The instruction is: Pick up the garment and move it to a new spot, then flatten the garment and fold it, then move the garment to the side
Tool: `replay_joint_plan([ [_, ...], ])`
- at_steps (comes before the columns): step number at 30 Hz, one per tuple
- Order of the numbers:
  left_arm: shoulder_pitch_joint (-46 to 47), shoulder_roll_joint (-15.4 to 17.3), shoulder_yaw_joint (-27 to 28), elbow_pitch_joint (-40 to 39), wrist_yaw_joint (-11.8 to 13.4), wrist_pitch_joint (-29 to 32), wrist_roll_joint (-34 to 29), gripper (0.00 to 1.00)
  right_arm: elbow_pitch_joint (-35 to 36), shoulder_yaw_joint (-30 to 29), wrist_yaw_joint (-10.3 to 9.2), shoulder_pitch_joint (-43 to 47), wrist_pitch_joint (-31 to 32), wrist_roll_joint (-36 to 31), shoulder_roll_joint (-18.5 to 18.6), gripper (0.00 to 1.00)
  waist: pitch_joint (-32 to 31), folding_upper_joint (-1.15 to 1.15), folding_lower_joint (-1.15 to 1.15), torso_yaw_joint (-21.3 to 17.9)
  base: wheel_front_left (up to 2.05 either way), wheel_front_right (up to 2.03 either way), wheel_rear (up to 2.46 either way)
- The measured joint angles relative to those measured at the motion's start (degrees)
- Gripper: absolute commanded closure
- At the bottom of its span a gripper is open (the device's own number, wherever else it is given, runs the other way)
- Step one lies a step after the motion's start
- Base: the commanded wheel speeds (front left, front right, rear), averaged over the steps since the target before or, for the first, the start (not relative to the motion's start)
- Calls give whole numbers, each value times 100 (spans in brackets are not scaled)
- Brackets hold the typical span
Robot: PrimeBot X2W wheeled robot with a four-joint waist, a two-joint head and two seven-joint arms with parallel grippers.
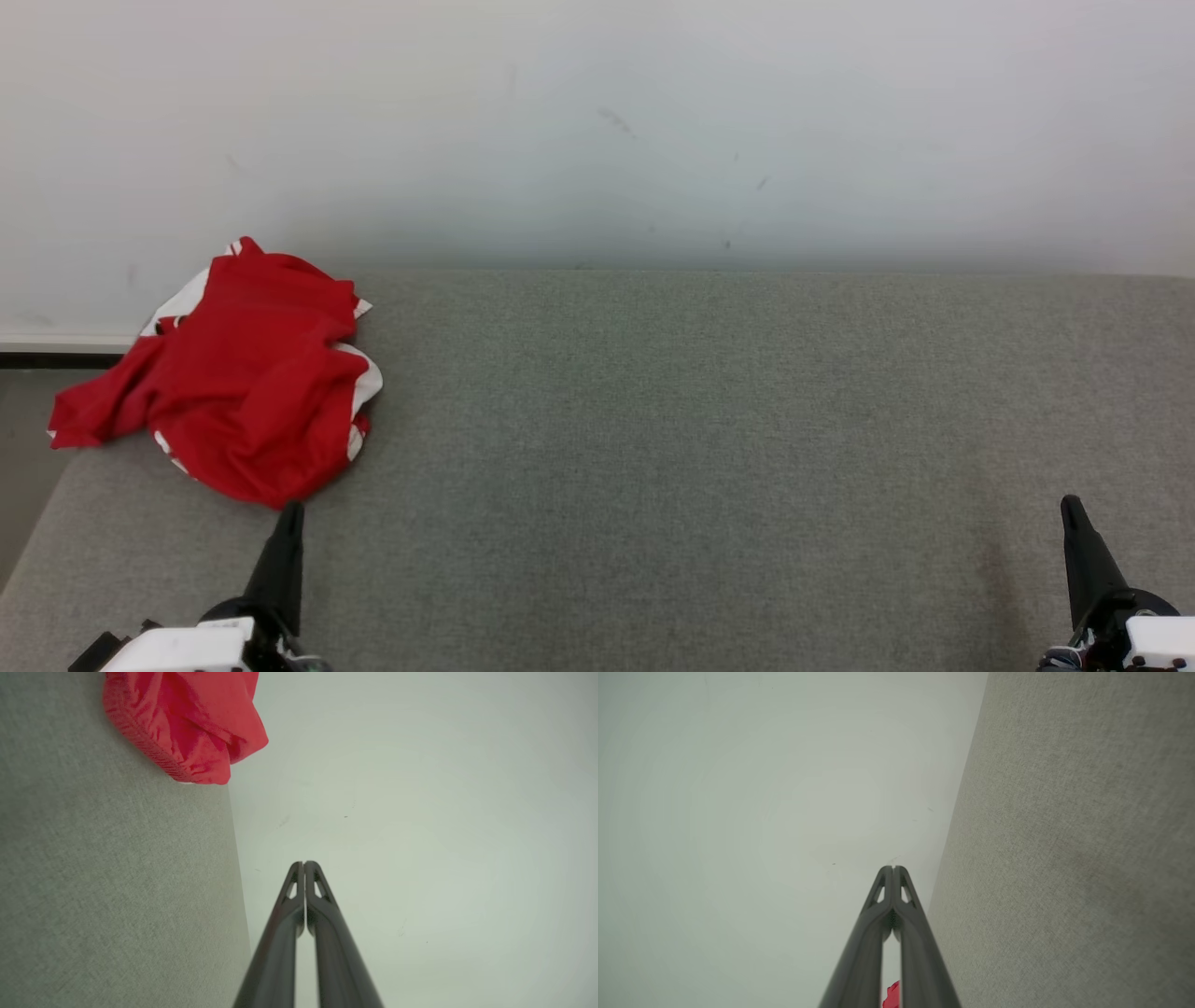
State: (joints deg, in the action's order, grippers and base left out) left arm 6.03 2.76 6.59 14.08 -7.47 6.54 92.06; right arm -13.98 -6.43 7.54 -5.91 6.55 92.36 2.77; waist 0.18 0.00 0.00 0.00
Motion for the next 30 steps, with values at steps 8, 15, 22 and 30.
replay_joint_plan([
  [8, 0, 0, 0, 0, 0, 0, 0, 100, 0, 0, 0, 0, 0, 0, 0, 100, 0, 0, 0, 0, 0, 0, 0],
  [15, 0, 0, 0, 0, 0, 0, 0, 100, 0, 0, 0, 0, 0, 0, 0, 100, 0, 0, 0, 0, 0, 0, 0],
  [22, 0, 0, 0, 0, 0, 0, 0, 100, 0, 1, 0, 0, 0, 0, 0, 100, 0, 0, 0, 0, 0, 0, 0],
  [30, 0, 0, 0, 0, 0, 0, 0, 100, 0, 1, 0, 0, 0, 0, 0, 100, 0, 0, 0, 0, 0, 0, 0],
])
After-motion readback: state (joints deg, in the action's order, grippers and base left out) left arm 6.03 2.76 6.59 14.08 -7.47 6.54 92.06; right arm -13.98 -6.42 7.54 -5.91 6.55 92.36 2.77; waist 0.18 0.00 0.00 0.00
